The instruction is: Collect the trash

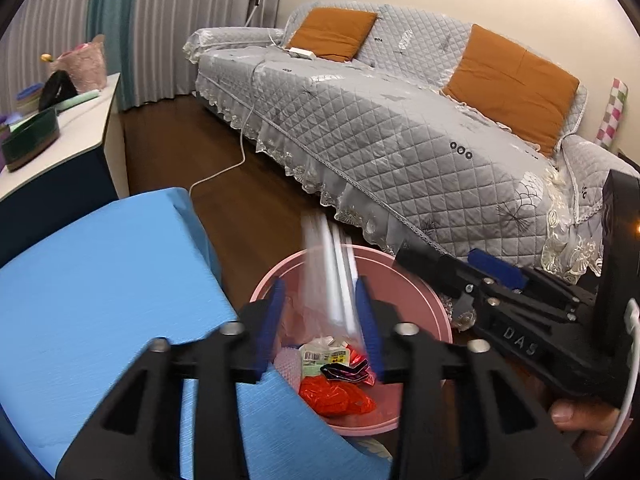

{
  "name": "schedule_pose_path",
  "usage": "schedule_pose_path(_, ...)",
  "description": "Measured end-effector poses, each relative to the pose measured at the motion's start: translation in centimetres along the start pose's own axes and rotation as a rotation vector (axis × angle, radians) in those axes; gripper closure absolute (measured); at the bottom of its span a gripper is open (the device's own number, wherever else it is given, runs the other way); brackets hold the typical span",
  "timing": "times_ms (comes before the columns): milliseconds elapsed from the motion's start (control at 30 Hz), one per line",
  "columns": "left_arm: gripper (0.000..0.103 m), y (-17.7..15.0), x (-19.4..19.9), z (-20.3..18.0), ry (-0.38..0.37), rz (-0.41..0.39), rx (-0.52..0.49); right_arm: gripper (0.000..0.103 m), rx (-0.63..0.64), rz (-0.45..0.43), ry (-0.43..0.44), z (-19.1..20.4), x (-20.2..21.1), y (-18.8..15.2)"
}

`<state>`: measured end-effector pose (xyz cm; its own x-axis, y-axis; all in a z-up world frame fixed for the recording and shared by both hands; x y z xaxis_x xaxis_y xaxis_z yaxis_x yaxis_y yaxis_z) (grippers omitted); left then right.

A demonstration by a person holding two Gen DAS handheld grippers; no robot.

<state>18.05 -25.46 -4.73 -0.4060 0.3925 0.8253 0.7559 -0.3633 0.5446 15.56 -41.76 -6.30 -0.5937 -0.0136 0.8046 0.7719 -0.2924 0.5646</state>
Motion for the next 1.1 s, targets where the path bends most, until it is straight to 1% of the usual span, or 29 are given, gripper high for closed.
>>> schedule_pose_path(133,0.065,-0.2,-0.1,0.8,0.012,0.007,0.019,0.057,-0.033,0.01,-0.006,-0.8,0.0,0.0)
schedule_pose_path(300,0.065,-0.1,1.4,1.7,0.034,-0.022,0.041,0.05,-0.049,0.001,-0.011,-0.9,0.6,0.1)
schedule_pose_path(400,0.064,-0.2,3.0,2.3,0.048,-0.047,0.061,0.042,-0.035,-0.01,-0.003,-0.2,1.2,0.2)
schedule_pose_path(467,0.058,-0.3,4.3,2.9,0.06,-0.065,0.078,0.035,-0.026,-0.019,0.001,0.4,1.8,0.2)
schedule_pose_path(500,0.056,-0.4,5.0,3.3,0.07,-0.078,0.088,0.032,-0.022,-0.026,0.001,0.8,2.1,0.2)
schedule_pose_path(567,0.051,-0.7,6.6,4.0,0.091,-0.1,0.107,0.025,-0.01,-0.041,0.011,1.7,3.0,0.3)
schedule_pose_path(600,0.05,-0.9,7.4,4.4,0.104,-0.11,0.117,0.023,-0.001,-0.05,0.016,2.3,3.5,0.3)
schedule_pose_path(667,0.044,-1.2,8.9,5.1,0.131,-0.126,0.14,0.017,0.024,-0.065,0.027,3.6,4.5,0.3)
schedule_pose_path(767,0.041,-2.1,11.5,6.6,0.168,-0.144,0.197,0.012,0.061,-0.088,0.044,5.7,6.4,0.3)
schedule_pose_path(967,0.034,-4.4,16.4,9.2,0.245,-0.152,0.302,0.008,0.101,-0.102,0.085,9.8,10.0,0.3)
schedule_pose_path(1033,0.033,-5.8,18.5,10.2,0.265,-0.174,0.327,0.007,0.131,-0.116,0.092,11.3,11.1,-0.1)
schedule_pose_path(1100,0.029,-7.4,20.5,10.9,0.298,-0.2,0.337,0.006,0.179,-0.132,0.1,13.2,12.5,-0.9)
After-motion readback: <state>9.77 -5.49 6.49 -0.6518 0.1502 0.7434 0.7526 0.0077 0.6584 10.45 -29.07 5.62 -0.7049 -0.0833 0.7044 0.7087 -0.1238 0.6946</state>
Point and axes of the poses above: each gripper's, at about its wrist camera, not at the fingertips, and x roughly against the way its jaws point, z to its left, y to its top, the point moved 5 cm from there along -x, roughly the way its jaws point, and after that the axes turned 15 degrees about z, right-handed, at the moved point
